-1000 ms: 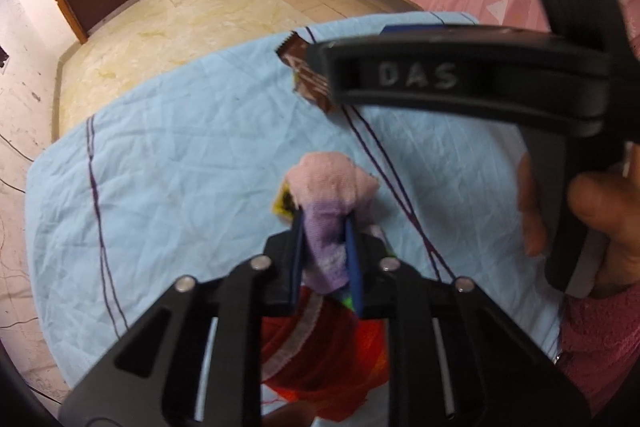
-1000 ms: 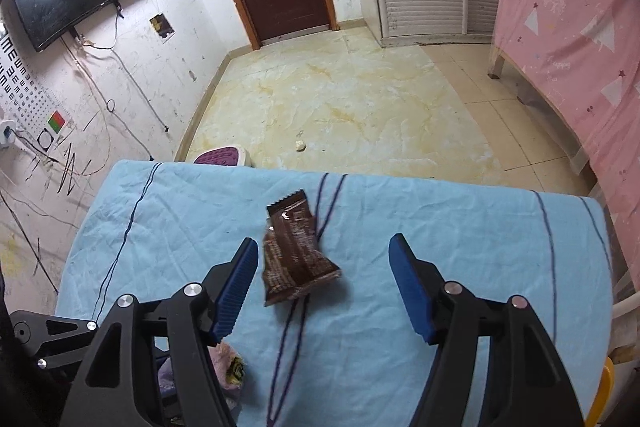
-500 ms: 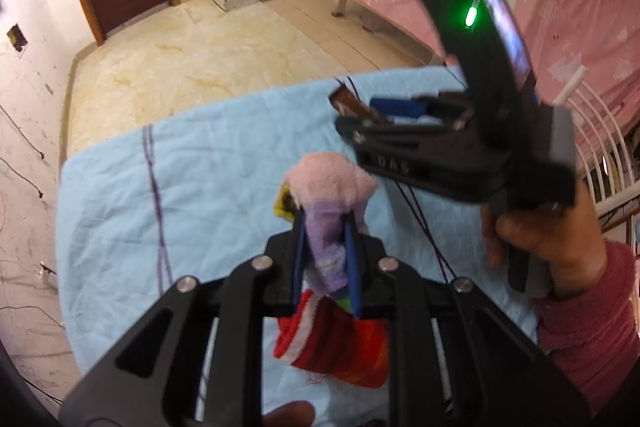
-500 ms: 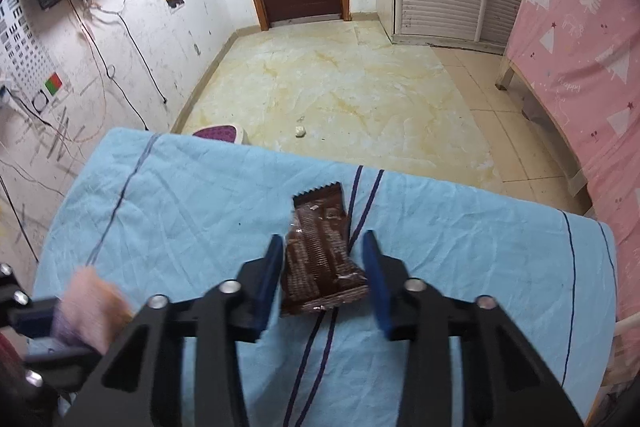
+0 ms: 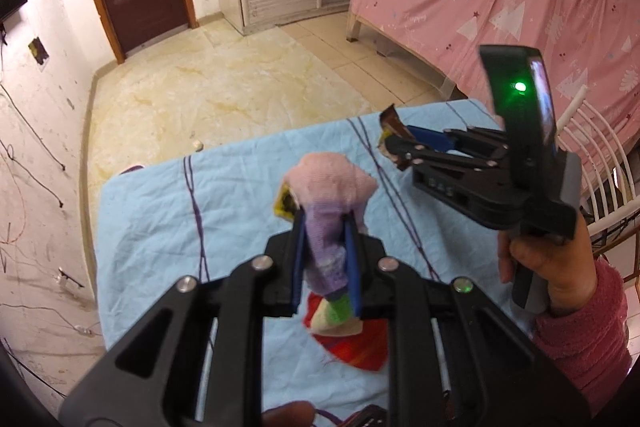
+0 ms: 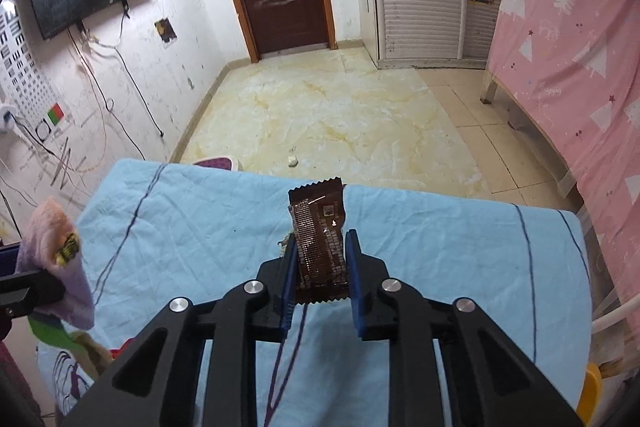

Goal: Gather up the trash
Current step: 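Carry both items to the yellow bucket and open both tools to drop them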

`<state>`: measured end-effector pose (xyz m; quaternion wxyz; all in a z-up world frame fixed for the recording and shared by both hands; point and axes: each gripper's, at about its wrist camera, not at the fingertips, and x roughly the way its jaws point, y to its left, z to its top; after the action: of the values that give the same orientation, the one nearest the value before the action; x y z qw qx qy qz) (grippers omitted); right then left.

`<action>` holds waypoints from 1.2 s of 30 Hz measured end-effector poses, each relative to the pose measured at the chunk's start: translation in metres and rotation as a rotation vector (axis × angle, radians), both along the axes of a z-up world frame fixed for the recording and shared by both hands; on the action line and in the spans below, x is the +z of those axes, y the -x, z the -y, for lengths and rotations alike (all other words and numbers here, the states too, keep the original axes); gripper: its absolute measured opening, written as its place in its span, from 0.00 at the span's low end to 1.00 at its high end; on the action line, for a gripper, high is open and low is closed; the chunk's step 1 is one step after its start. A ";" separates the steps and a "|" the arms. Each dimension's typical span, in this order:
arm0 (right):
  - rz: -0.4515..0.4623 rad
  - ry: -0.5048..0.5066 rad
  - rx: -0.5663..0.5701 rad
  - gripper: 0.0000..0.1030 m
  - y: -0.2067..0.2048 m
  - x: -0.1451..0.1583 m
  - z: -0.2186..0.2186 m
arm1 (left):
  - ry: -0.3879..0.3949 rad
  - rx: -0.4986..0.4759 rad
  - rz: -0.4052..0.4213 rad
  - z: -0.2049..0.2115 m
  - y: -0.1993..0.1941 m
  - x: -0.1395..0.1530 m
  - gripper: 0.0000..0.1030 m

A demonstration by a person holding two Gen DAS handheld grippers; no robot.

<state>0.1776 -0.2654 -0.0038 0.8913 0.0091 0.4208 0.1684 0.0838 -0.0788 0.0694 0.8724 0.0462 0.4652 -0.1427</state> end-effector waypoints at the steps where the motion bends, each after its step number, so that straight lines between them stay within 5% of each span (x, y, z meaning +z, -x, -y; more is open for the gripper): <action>1: 0.007 -0.018 -0.008 0.15 0.005 0.003 0.007 | -0.001 -0.001 0.007 0.002 0.002 0.003 0.16; 20: 0.114 -0.157 -0.168 0.16 0.082 0.033 0.138 | -0.069 -0.118 0.085 0.101 0.027 0.027 0.16; 36: 0.163 -0.218 -0.387 0.16 0.164 0.018 0.268 | -0.060 -0.252 0.106 0.197 0.050 0.033 0.16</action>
<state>0.0132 -0.5338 0.0144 0.9317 0.1723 0.3173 0.0390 0.0338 -0.2760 0.1027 0.8692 0.1376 0.4130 -0.2343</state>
